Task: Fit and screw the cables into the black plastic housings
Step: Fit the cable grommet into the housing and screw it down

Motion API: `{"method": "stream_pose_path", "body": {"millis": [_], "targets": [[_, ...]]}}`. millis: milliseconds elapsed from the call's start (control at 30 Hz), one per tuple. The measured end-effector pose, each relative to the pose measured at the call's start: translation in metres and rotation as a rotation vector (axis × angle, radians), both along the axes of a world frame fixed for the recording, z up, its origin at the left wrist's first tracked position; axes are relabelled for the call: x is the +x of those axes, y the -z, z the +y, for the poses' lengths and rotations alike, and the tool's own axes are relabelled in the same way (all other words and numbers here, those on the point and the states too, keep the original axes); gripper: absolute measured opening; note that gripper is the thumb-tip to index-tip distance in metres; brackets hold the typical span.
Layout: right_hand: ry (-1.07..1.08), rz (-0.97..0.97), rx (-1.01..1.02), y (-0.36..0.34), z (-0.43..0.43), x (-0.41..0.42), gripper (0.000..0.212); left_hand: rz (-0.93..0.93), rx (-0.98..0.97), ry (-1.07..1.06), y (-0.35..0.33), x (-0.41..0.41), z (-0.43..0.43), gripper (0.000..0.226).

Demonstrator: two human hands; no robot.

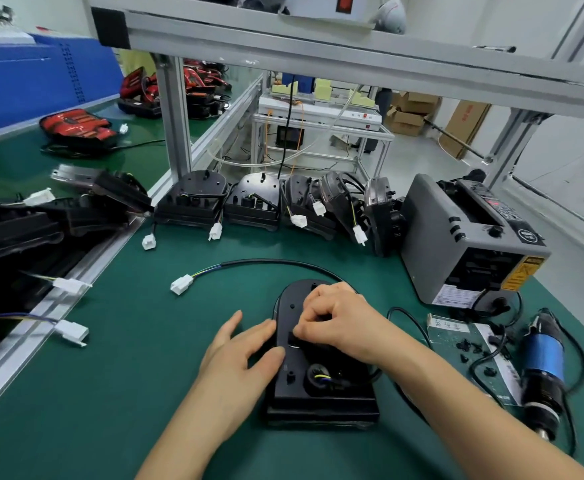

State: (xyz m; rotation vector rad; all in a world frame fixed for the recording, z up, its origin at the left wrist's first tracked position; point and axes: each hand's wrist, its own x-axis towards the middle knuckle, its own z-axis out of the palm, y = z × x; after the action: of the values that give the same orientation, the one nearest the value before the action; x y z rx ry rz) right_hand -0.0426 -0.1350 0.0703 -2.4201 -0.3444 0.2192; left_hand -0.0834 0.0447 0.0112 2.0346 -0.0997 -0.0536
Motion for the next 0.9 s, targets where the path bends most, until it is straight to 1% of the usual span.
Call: {"method": "stream_pose_path", "body": {"millis": [467,600,667,800,833,900], "targets": [[-0.014,-0.023,-0.074,0.004,0.001,0.005,0.029,0.013,-0.019,-0.014,-0.003,-0.002,-0.001,0.041],[-0.023,-0.034,-0.095,0.004,0.001,0.004,0.028,-0.030,0.016,-0.040,-0.007,-0.005,-0.002,0.041],[-0.030,-0.045,-0.103,0.003,0.001,0.004,0.028,-0.137,0.109,-0.067,-0.011,-0.009,-0.004,0.041],[-0.036,-0.054,-0.118,0.002,0.003,0.005,0.027,-0.508,0.408,-0.056,-0.018,-0.020,-0.010,0.027],[-0.036,-0.054,-0.119,0.002,0.003,0.005,0.026,-0.569,0.468,-0.056,-0.018,-0.023,-0.012,0.026],[-0.037,-0.053,-0.122,0.001,0.004,0.004,0.027,-0.619,0.569,-0.047,-0.016,-0.025,-0.014,0.029]]}}
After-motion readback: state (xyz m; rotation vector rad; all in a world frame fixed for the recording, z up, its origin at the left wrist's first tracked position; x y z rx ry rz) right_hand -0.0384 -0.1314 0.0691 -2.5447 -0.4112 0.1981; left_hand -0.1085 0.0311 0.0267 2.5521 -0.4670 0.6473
